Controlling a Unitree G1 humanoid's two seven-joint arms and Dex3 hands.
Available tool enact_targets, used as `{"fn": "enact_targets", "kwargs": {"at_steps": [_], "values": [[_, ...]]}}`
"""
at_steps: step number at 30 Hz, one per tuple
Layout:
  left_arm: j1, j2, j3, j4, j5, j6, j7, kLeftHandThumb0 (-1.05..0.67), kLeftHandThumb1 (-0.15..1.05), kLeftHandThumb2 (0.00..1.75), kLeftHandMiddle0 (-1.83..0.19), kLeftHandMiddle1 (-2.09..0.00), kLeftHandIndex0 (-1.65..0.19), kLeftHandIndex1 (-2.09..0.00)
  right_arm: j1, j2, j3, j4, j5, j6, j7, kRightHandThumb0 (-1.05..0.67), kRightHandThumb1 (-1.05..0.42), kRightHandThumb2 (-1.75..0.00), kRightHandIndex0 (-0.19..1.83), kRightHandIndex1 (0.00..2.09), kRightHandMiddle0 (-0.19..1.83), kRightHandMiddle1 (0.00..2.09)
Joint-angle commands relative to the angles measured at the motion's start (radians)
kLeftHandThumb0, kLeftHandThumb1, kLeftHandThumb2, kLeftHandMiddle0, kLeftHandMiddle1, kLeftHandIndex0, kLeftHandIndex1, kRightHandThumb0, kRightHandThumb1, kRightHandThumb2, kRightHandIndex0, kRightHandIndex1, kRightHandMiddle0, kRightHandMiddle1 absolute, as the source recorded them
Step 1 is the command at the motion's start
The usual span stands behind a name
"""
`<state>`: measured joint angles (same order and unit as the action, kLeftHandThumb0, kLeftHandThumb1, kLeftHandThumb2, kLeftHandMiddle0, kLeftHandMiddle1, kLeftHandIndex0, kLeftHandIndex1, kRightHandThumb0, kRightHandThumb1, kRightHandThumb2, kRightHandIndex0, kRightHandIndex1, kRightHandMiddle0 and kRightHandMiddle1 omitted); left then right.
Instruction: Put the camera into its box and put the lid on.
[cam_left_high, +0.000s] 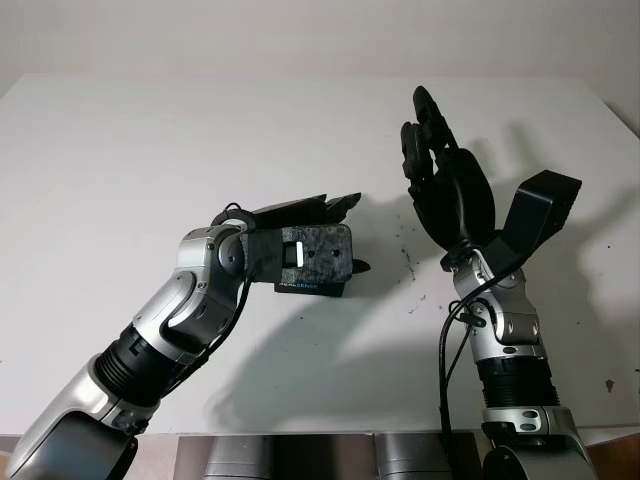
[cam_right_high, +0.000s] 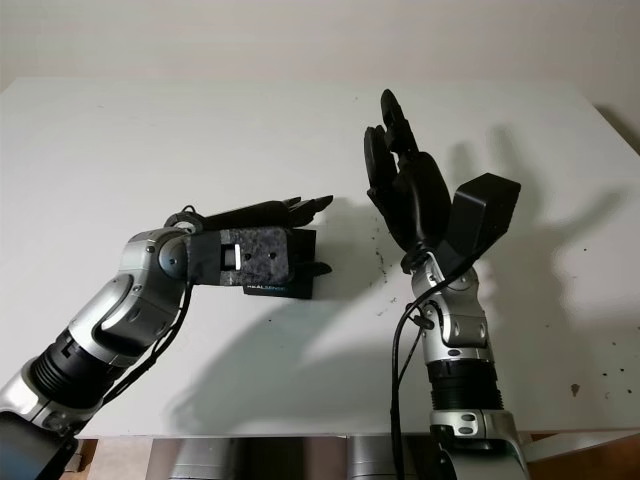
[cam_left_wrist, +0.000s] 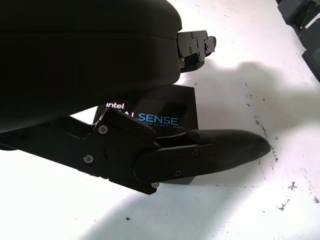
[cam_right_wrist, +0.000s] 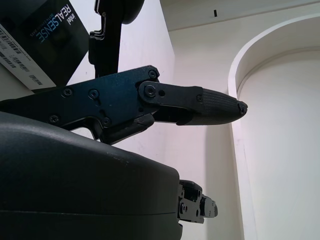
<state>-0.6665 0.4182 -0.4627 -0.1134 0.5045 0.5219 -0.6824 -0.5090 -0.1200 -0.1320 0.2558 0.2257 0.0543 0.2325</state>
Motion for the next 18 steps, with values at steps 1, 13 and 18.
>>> {"fn": "enact_targets", "kwargs": {"at_steps": [1, 13, 18], "values": [[0.015, 0.002, 0.027, -0.015, -0.021, -0.005, -0.007, -0.90, 1.05, 0.69, 0.19, 0.00, 0.19, 0.00, -0.010, -0.012, -0.002, -0.016, -0.004, 0.004, -0.001, -0.71, -1.05, -0.50, -0.15, 0.06, -0.08, 0.06], [0.072, -0.039, 0.169, 0.016, -0.122, -0.027, 0.136, -0.87, 1.05, 0.69, 0.19, 0.00, 0.19, 0.00, -0.014, -0.019, 0.000, -0.015, -0.004, 0.005, 0.006, -0.70, -1.05, -0.51, -0.15, 0.06, -0.08, 0.05], [0.113, -0.119, 0.349, 0.041, -0.244, -0.137, 0.339, -0.81, 1.05, 0.69, 0.19, 0.00, 0.19, 0.00, -0.012, -0.020, 0.000, -0.017, -0.004, 0.004, 0.011, -0.69, -1.05, -0.52, -0.15, 0.05, -0.09, 0.05]]}}
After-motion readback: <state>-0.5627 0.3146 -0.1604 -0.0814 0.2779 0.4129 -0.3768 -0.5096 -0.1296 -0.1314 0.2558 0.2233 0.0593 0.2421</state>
